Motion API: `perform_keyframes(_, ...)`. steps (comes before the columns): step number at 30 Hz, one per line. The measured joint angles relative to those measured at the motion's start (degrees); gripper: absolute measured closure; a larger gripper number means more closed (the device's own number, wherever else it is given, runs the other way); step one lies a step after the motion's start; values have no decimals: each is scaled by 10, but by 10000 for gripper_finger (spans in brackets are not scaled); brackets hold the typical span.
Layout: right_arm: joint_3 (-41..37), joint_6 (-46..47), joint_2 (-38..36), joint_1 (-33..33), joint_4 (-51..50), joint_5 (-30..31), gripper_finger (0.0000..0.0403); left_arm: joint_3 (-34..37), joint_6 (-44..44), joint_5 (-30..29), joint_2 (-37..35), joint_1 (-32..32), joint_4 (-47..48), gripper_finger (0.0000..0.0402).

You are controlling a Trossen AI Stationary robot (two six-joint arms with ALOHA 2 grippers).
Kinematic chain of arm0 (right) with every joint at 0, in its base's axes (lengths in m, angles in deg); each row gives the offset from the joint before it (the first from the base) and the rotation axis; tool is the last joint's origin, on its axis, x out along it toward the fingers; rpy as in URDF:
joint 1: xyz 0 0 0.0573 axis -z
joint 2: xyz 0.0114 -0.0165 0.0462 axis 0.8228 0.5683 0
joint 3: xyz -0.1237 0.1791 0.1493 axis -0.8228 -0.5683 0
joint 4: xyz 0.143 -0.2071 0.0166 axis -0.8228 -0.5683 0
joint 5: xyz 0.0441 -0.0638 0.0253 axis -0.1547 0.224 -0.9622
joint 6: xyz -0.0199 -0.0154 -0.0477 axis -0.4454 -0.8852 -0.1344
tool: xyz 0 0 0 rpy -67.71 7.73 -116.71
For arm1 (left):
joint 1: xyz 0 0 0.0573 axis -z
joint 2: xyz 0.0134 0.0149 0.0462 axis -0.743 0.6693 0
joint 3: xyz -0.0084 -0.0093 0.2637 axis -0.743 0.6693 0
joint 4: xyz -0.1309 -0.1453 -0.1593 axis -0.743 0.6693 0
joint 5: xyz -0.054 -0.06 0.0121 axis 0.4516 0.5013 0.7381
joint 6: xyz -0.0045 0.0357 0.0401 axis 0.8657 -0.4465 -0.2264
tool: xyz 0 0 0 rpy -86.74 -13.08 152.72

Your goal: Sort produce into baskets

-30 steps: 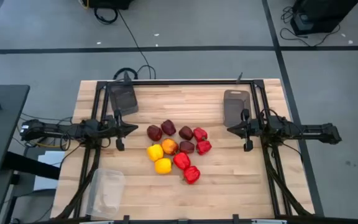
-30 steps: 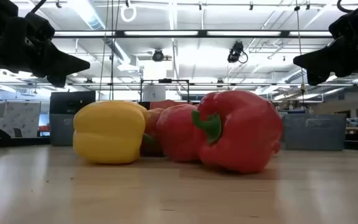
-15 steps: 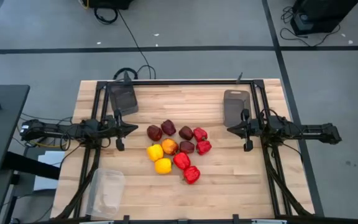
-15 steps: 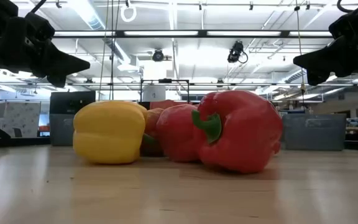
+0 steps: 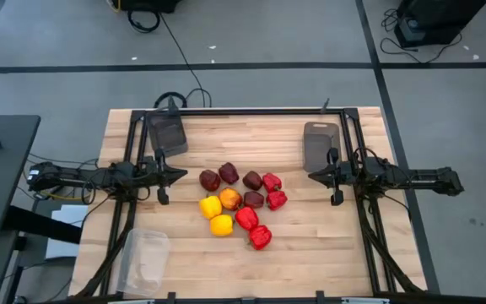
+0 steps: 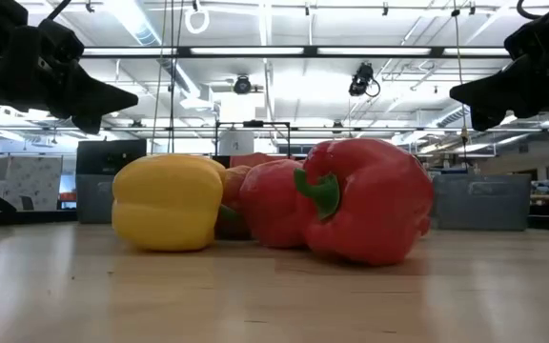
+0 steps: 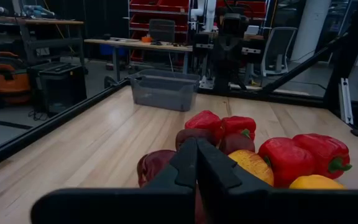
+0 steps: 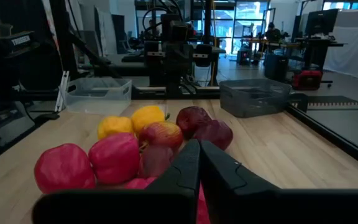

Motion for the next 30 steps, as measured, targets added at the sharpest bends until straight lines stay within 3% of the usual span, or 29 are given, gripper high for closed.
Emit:
perform_keyframes(10, 0, 0, 0, 0, 0, 0, 380, 0, 4, -1, 0, 0, -43, 390)
perform_keyframes(18, 0, -1, 0, 0, 0, 0, 380, 0, 94, -1, 0, 0, -94, 390)
perform_keyframes(26, 0, -41, 0, 6, 23, 100, 380, 0, 122, -18, 1, 0, -121, 390)
perform_keyframes(30, 0, -21, 0, 6, 91, 129, 380, 0, 137, -19, 9, 0, -121, 390)
